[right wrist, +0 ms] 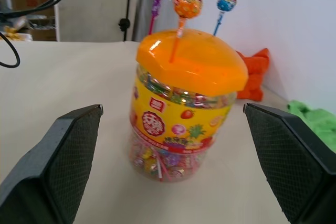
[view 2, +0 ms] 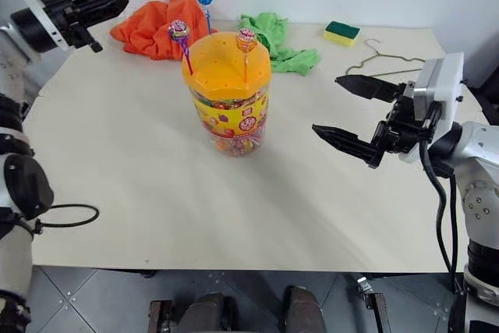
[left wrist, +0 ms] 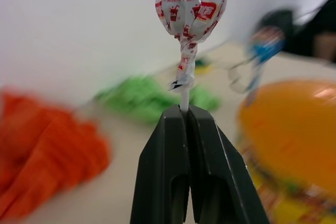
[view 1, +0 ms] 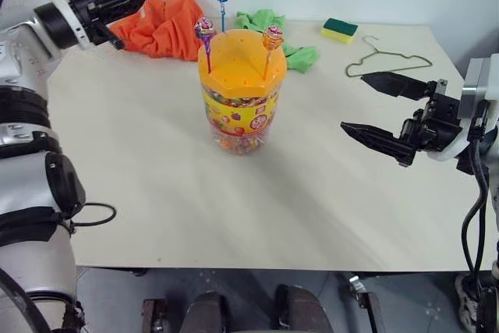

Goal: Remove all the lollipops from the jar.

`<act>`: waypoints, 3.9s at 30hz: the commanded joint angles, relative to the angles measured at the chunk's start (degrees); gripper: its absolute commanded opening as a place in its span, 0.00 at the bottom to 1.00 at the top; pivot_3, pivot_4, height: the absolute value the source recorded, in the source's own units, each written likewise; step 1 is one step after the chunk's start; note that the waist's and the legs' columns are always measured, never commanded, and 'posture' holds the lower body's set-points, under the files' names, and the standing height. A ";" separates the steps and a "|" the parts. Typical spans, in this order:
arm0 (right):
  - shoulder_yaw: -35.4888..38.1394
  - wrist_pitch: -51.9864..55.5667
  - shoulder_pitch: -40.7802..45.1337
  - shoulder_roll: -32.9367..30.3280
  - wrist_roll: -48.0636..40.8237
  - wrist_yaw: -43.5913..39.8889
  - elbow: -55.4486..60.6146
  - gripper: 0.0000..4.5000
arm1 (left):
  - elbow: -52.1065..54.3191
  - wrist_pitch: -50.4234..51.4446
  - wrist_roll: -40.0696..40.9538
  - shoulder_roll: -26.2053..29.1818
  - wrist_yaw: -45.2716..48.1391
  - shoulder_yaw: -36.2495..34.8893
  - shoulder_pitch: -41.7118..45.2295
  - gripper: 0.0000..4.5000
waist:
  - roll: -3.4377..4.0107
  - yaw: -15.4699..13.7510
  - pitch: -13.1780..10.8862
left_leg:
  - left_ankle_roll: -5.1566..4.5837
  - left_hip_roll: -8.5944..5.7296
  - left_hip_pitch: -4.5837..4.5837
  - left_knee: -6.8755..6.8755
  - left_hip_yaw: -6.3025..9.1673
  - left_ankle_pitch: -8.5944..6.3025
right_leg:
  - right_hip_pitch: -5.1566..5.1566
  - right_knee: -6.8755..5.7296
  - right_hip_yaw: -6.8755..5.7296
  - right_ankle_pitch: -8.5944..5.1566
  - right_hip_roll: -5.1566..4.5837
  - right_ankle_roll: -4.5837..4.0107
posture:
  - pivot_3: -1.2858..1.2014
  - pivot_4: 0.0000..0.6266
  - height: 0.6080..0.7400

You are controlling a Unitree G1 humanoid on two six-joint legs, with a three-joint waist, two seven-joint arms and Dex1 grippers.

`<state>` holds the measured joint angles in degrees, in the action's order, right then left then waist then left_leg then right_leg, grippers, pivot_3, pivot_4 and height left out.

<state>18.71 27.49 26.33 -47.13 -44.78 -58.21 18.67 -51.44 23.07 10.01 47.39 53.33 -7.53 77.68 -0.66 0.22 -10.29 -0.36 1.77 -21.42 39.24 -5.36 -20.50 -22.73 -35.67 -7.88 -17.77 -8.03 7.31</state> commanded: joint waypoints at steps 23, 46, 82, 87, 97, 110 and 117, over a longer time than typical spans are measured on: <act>-5.03 -3.52 6.69 1.73 2.10 -4.62 -6.28 1.00 | 19.28 49.38 -8.05 11.37 -14.15 9.45 -22.70 0.35 | -0.09 -0.14 -0.03 | 0.00 0.00 0.02 0.06 -0.01 0.00 | -0.01 -0.15 0.08 0.00 0.00 0.00 | 0.52 0.24 1.00; -1.69 -3.33 4.15 0.00 1.74 -3.86 -4.04 1.00 | 45.28 18.04 20.50 -1.41 12.23 -11.05 -26.14 1.00 | -0.13 -0.20 -0.06 | -0.01 0.04 -0.08 0.37 0.01 -0.01 | -0.04 -0.27 0.11 0.00 -0.02 -0.01 | 0.52 0.24 1.00; 6.50 0.35 -3.77 -1.48 -2.12 4.70 4.12 1.00 | 7.29 -11.50 13.82 -17.23 21.17 -0.87 -4.27 0.11 | -0.13 -1.62 -0.06 | -0.22 0.01 -0.24 0.75 -0.05 -0.13 | 0.00 -0.25 0.12 0.05 -0.02 0.09 | 0.52 0.24 1.00; 6.13 -0.11 -3.01 -1.48 -1.86 4.64 3.47 1.00 | 9.98 -10.34 13.54 -17.28 19.58 -0.57 -2.31 0.00 | -0.13 -1.67 -0.06 | -0.23 0.00 -0.25 0.76 -0.04 -0.13 | 0.00 -0.25 0.11 0.06 -0.02 0.11 | 0.52 0.24 1.00; 4.74 0.14 -1.28 -1.20 -1.96 3.77 2.38 1.00 | 14.57 -2.28 10.13 -12.32 4.71 -1.75 2.06 0.00 | -0.14 -1.37 -0.06 | -0.24 0.01 -0.28 0.76 0.00 -0.14 | 0.00 -0.24 0.11 0.06 -0.01 0.12 | 0.52 0.24 1.00; 0.64 -0.76 2.55 -0.31 -0.80 0.95 -1.71 1.00 | 31.63 38.01 -0.96 6.19 -11.80 5.64 -17.02 0.00 | -0.14 -0.59 -0.07 | -0.24 0.00 -0.25 0.72 0.03 -0.14 | -0.03 -0.27 0.18 0.06 -0.02 0.12 | 0.52 0.24 1.00; -1.25 -1.45 4.52 0.18 -0.14 -0.53 -3.95 1.00 | 44.55 51.46 0.47 11.41 -11.80 7.77 -31.19 0.00 | -0.15 -0.39 -0.08 | -0.20 0.04 -0.25 0.69 0.03 -0.17 | -0.04 -0.25 0.20 0.06 0.00 0.12 | 0.52 0.24 1.00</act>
<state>16.61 27.38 29.90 -46.82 -44.79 -58.29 14.13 -10.66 72.05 9.91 57.06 41.42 0.60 46.51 -0.81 -0.17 -10.37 -0.56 1.81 -21.67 39.94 -5.33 -20.67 -22.77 -35.94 -7.68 -17.71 -8.03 7.42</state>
